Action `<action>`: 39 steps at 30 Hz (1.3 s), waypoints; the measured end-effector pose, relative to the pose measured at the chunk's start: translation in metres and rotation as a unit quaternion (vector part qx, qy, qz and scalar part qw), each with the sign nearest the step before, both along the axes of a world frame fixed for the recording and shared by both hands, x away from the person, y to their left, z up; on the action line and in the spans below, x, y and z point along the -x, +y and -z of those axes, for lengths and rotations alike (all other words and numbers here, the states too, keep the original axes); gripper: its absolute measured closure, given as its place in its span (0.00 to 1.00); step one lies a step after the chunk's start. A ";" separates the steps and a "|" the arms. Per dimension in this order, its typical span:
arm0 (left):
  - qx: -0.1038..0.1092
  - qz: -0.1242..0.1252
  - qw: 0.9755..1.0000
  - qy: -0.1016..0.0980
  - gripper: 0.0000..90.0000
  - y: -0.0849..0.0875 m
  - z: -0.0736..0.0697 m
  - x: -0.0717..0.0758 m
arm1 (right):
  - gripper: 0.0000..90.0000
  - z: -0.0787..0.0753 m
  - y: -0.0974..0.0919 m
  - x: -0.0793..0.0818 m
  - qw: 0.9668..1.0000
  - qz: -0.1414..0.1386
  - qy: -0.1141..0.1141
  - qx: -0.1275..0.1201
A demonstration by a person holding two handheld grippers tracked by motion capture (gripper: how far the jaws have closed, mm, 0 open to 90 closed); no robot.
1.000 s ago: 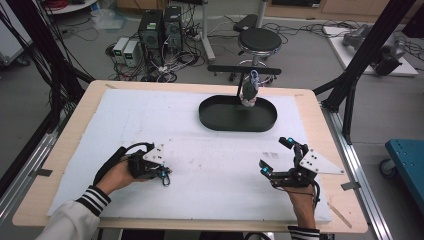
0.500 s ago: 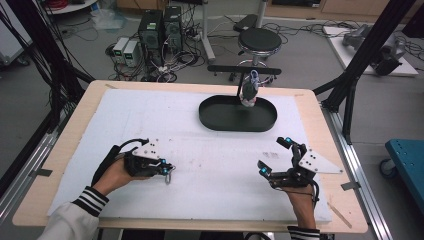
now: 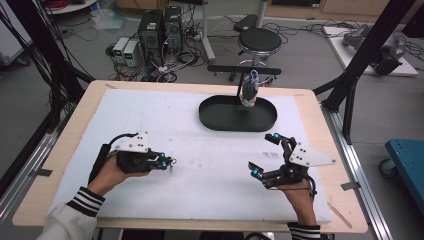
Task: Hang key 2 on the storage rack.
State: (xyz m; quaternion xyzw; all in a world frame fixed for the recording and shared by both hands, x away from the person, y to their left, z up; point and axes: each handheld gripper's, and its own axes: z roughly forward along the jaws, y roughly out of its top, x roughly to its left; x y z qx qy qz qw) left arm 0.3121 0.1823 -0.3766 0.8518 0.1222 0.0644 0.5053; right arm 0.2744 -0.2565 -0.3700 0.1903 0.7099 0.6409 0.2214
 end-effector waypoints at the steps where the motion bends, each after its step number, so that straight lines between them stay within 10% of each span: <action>1: 0.011 0.003 1.000 0.002 0.98 0.001 -0.001 0.000 | 0.01 -0.002 0.002 -0.001 1.000 -0.005 0.002 0.003; 21: 0.118 0.016 0.993 -0.007 0.98 -0.011 -0.017 -0.003 | 0.02 -0.032 0.048 -0.020 0.995 -0.084 0.023 0.052; 39: 0.138 0.041 0.989 -0.022 0.98 -0.040 -0.038 -0.006 | 0.21 -0.044 0.076 -0.036 0.987 -0.139 0.039 0.066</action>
